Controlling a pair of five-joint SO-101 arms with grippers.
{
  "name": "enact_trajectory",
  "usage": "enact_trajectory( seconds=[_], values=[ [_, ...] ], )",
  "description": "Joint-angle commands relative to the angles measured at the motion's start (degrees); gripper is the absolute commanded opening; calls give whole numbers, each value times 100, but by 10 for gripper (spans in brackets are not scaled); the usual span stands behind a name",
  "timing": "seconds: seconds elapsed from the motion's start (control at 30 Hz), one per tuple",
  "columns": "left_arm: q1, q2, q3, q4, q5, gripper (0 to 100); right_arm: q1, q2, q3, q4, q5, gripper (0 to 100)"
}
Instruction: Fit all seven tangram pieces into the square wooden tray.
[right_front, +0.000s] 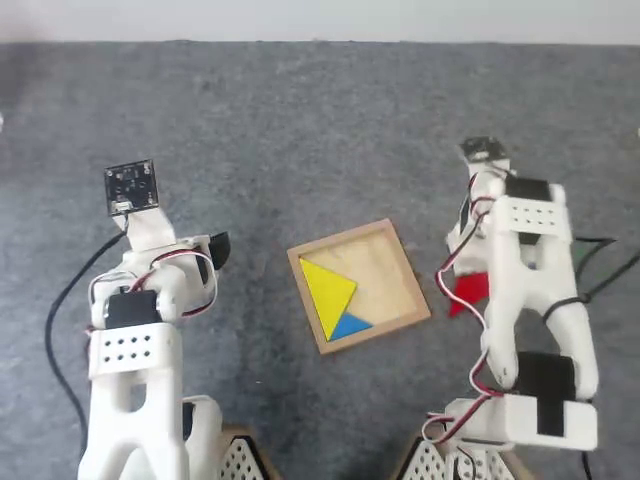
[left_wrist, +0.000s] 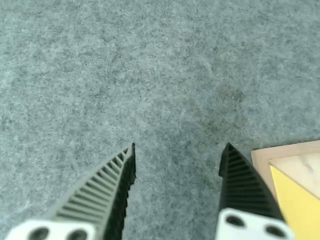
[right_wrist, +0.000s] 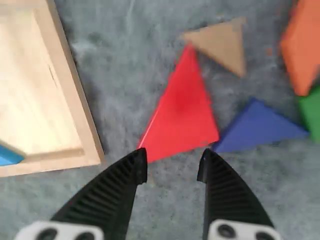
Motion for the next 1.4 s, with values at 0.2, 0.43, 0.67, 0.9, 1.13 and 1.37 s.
enact_trajectory(
  seconds=[0.2, 0.43, 0.67, 0.9, 1.13, 1.37],
  values=[
    [-35, -35, -4, -105, -44, 269, -435, 92, 677, -980, -334, 337],
    [-35, -35, -4, -105, -44, 269, -268, 769, 536, -1473, -334, 343],
    [-35, -35, 4, -105, -44, 269, -40, 1789, -299, -980, -334, 333],
    [-35, -35, 4, -105, -44, 269, 31, 1991, -651, -892, -615, 186],
    [-35, -35, 4, -105, -44, 269, 22, 2018, -1046, -892, -668, 106],
    [-35, -35, 4, -105, -44, 269, -233, 2018, -1697, -884, -686, 105]
  ],
)
